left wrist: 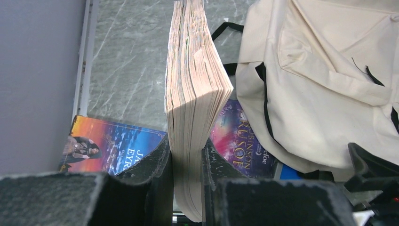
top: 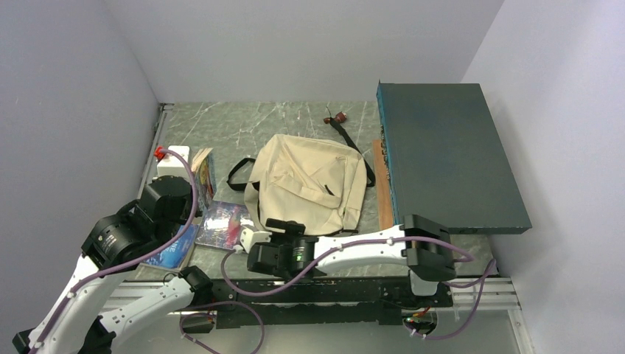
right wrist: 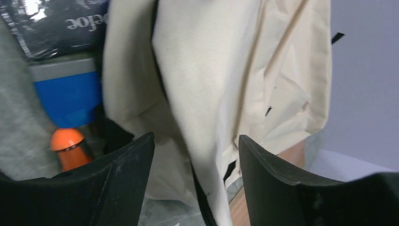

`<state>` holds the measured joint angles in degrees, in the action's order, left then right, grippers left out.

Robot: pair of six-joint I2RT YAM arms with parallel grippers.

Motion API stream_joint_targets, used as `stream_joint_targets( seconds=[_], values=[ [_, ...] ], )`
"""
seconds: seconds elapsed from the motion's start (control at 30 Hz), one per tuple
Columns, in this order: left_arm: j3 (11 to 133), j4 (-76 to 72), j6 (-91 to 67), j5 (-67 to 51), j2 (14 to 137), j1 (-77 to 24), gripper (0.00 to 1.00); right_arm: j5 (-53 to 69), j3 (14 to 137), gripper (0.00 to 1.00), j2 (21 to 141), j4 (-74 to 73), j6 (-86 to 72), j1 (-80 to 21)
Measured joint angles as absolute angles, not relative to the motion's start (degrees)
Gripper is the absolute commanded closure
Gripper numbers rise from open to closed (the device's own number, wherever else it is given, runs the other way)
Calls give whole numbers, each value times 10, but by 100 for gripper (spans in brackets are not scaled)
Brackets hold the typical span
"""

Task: Pack the student bag
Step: Place the book in the student bag.

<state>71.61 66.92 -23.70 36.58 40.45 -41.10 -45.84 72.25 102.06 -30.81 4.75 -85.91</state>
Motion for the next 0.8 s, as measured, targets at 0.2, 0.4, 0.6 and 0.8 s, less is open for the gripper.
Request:
stream_joint_targets(
  seconds=[0.2, 0.4, 0.6, 0.8],
  values=[
    [697, 675, -253, 348, 388, -411, 100, -521, 741, 79, 1040, -309, 44, -842],
    [696, 680, -266, 325, 388, -411, 100, -514, 766, 100, 1033, -326, 3, -775],
    [686, 668, -317, 279, 374, -411, 100, -403, 766, 100, 941, -336, -60, -693],
    [596, 607, -418, 236, 304, -410, 100, -296, 766, 100, 845, -330, -160, -592]
  ],
)
